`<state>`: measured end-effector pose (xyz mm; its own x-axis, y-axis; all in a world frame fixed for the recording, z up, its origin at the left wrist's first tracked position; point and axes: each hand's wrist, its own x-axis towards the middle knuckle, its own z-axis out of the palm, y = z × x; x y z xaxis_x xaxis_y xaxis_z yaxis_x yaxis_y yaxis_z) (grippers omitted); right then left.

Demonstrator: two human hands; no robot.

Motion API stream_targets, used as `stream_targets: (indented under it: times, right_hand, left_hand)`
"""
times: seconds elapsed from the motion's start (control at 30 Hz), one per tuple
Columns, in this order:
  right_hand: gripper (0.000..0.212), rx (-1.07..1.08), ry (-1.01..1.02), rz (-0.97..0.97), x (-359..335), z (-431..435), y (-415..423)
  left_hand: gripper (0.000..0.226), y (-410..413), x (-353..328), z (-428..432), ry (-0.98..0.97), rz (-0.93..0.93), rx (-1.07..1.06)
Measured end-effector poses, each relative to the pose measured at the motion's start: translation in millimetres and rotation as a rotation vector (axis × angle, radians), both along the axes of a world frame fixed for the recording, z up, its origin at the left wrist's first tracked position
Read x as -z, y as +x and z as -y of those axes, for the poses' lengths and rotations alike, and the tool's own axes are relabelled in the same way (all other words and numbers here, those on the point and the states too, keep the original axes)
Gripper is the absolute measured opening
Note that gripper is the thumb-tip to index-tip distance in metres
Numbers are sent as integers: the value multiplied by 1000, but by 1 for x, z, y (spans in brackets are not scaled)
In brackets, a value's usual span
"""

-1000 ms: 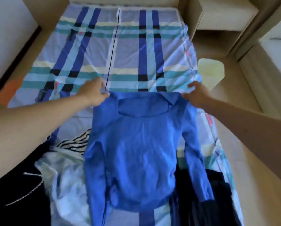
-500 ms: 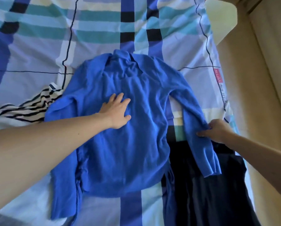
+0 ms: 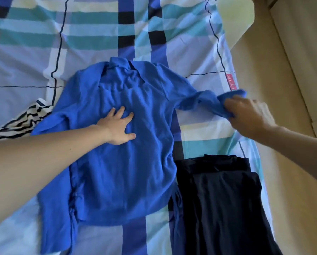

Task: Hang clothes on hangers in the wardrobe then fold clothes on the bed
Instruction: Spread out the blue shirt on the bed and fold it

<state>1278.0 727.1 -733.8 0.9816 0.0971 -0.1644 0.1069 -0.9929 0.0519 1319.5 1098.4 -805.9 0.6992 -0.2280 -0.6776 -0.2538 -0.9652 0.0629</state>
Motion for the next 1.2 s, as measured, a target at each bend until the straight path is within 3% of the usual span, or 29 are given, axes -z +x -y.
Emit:
stream_targets:
  times: [0.07, 0.13, 0.2, 0.23, 0.3, 0.37, 0.4, 0.47, 0.53, 0.7, 0.8, 0.97, 1.13, 1.2]
  right_hand:
    - [22, -17, 63, -256, 24, 5, -19]
    - [27, 162, 294, -373, 40, 6, -34]
    - [15, 456, 536, -173, 50, 9, -38]
    - [14, 568, 563, -34, 51, 11, -39]
    - [44, 628, 490, 84, 48, 23, -36]
    - [73, 463, 323, 26, 44, 37, -32]
    - [73, 336, 229, -22, 46, 44, -31]
    - [50, 170, 127, -100, 48, 51, -26]
    - [31, 137, 174, -119, 45, 49, -20]
    - [14, 522, 744, -102, 0, 23, 15]
    - [10, 520, 792, 26, -34, 3, 43]
    - [37, 438, 771, 50, -89, -42, 108]
    - [53, 272, 184, -70, -113, -123, 155]
    - [50, 221, 121, -126, -123, -174, 163]
  left_hand:
    - [89, -1, 1, 0, 14, -2, 6]
    - [90, -1, 2, 0, 25, -6, 15]
    - [92, -1, 2, 0, 34, -13, 28]
    - [92, -1, 3, 0, 39, -15, 34]
    - [93, 0, 3, 0, 49, -17, 47]
    - [94, 1, 2, 1, 61, -25, 57]
    - [94, 1, 2, 1, 65, -32, 62]
    - [95, 2, 2, 2, 75, -34, 68]
    - [95, 2, 2, 2, 85, -35, 71]
    - [99, 0, 2, 2, 81, -27, 76]
    - [100, 0, 3, 1, 72, -25, 77]
    - [99, 0, 3, -2, 26, -31, 68]
    - [88, 6, -9, -14, -108, -89, 47]
    - [79, 6, -20, -28, -272, -95, -49]
